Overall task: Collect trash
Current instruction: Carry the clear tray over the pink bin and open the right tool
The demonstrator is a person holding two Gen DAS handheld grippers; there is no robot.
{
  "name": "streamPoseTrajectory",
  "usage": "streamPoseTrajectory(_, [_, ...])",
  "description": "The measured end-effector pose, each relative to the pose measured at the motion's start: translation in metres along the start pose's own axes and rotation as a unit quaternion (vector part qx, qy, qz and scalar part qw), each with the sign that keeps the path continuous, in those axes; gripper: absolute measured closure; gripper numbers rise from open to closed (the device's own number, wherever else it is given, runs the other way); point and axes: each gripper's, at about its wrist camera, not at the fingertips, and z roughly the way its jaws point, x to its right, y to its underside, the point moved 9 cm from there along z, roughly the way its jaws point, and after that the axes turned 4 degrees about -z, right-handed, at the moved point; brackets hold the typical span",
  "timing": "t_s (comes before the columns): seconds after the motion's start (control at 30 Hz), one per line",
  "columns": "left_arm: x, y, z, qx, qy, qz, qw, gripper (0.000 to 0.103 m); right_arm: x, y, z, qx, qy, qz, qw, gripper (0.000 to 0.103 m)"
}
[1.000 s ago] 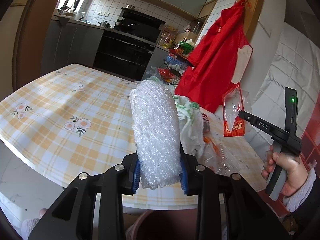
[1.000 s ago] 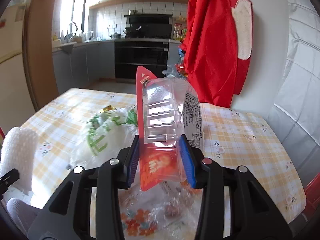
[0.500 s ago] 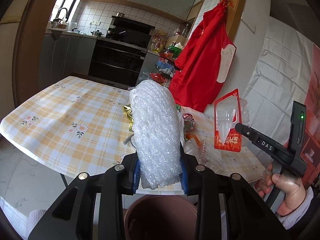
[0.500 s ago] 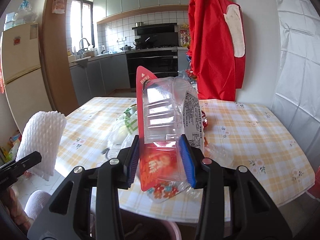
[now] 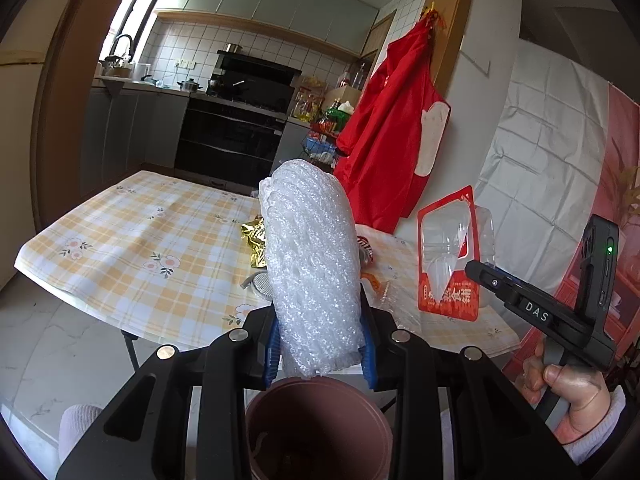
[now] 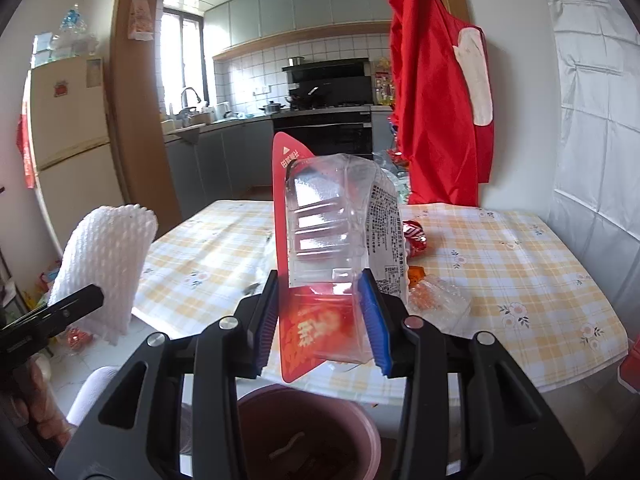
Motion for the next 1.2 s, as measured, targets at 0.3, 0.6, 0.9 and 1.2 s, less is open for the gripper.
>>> streamPoseTrajectory(0.3, [0.009, 0.006, -0.019, 0.008, 0.007, 0.004, 0.9999, 0.072, -0.025, 0.019, -0.026, -0.020, -0.034, -0.028, 0.999, 0.062])
streamPoseTrajectory(0.6, [0.001, 0.019, -0.008, -0.011, -0.003, -0.003, 0.9999, 0.072, -0.038, 0.047, -0.007, -0.062, -0.056, -0.014, 0.996, 0.061])
streamPoseTrajectory(0.9, [0.002, 0.020, -0.009, -0.012, -0.001, -0.002, 0.9999, 0.072, -0.050, 0.051, -0.005, -0.067, -0.069, -0.022, 0.995, 0.058])
streamPoseTrajectory(1.2, [0.003, 0.023, -0.007, -0.016, 0.000, -0.001, 0.9999, 0.072, -0.035, 0.046, -0.008, -0.056, -0.031, -0.014, 0.998, 0.054])
